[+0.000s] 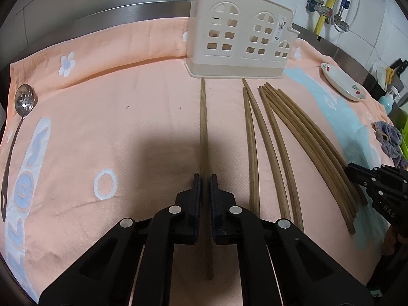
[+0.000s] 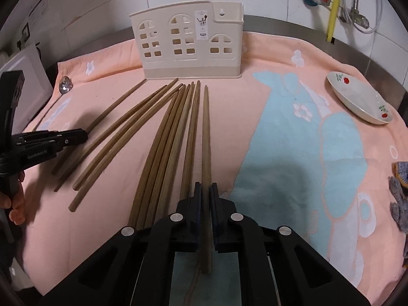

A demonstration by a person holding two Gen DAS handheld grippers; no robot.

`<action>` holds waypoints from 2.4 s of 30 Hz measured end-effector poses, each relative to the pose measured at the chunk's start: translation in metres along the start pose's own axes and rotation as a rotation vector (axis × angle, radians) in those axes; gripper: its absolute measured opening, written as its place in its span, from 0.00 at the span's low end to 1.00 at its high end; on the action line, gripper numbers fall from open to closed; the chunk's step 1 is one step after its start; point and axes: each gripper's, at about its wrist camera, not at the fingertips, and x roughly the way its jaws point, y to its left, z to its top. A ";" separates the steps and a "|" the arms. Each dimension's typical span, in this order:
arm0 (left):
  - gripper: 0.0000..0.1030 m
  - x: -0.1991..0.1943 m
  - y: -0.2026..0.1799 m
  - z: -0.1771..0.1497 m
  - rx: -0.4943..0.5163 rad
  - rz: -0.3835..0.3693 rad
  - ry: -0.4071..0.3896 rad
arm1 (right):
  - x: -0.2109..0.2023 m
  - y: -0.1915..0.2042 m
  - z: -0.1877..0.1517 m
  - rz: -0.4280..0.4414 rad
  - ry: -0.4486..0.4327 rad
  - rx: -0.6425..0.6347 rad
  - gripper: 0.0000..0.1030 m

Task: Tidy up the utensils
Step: 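Lift the held chopstick with the left tool toward the white holder while the right tool carries its own, then insert the chopstick into the holder and open the left tool while the right tool releases its own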

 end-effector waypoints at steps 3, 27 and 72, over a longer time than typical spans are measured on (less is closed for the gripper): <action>0.05 -0.006 0.000 0.001 0.003 0.000 -0.012 | -0.014 0.001 0.005 -0.008 -0.040 -0.008 0.06; 0.05 -0.091 -0.017 0.072 0.101 -0.012 -0.222 | -0.119 0.002 0.129 0.102 -0.281 -0.149 0.06; 0.05 -0.075 -0.041 0.240 0.190 0.016 -0.192 | -0.038 -0.045 0.275 0.043 0.229 -0.217 0.07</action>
